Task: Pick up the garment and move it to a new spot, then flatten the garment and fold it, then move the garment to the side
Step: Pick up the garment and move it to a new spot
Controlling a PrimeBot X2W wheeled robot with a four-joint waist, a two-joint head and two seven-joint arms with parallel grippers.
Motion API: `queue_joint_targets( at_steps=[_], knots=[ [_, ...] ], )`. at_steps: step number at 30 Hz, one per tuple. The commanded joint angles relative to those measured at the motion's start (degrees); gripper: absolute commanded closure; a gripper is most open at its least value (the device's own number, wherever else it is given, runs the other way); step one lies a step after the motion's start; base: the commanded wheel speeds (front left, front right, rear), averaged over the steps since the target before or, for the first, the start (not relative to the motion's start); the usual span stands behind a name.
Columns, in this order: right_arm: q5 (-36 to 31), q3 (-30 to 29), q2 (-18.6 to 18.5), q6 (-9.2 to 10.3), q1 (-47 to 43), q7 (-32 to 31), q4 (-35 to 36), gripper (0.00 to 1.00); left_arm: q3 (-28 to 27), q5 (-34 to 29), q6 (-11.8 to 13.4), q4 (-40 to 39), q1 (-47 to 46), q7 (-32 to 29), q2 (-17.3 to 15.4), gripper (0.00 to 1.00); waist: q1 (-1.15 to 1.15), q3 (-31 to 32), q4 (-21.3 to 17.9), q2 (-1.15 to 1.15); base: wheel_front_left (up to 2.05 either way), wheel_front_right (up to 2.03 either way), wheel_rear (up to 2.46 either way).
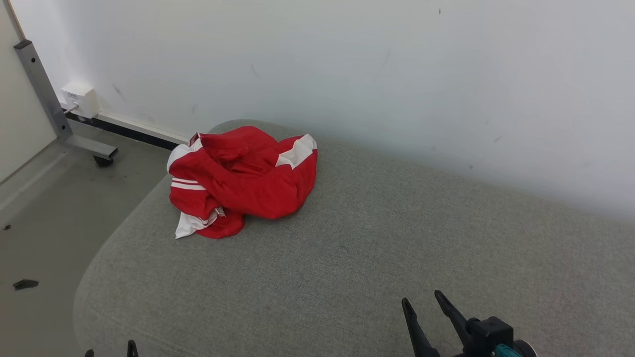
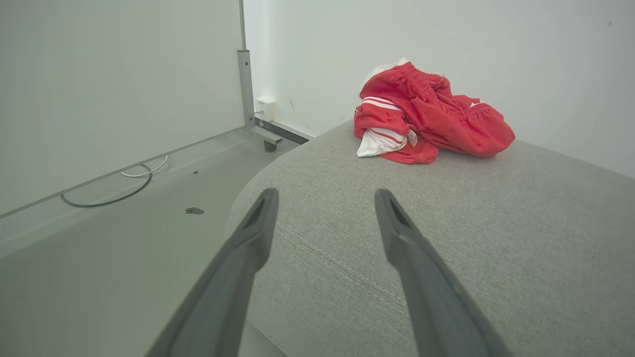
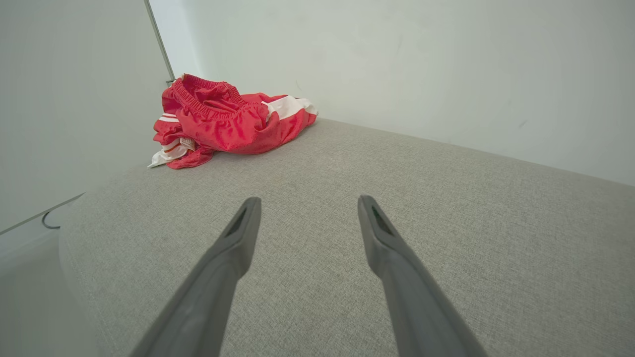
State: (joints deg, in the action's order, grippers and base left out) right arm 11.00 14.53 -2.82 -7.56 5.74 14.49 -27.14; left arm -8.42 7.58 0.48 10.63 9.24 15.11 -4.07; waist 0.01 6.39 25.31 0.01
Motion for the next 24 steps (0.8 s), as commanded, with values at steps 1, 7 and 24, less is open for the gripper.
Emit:
queue_joint_targets(
  at_steps=[1,7,24],
  knots=[
    [0.3,-0.1,-0.1,0.14,-0.3,0.3,-0.2,0.00,0.0,0.5,-0.1,0.6,-0.5,0.1,0.1,0.00,-0.01,0.0,0.0,-0.01,0.00,0.00,0.00],
    [-0.7,-0.8,-0.1,0.14,-1.0,0.4,-0.4,0.00,2.1,0.3,-1.2,4.4,-5.1,-1.3,-0.1,0.00,-0.01,-0.2,0.0,-0.01,0.00,0.00,0.00],
    [-6.5,2.5,-0.1,0.14,-3.6,-6.7,8.4,0.00,-1.3,8.8,-1.6,28.0,-36.3,-15.2,-3.3,0.00,-0.01,-6.4,-12.0,-0.01,0.00,0.00,0.00]
  ],
)
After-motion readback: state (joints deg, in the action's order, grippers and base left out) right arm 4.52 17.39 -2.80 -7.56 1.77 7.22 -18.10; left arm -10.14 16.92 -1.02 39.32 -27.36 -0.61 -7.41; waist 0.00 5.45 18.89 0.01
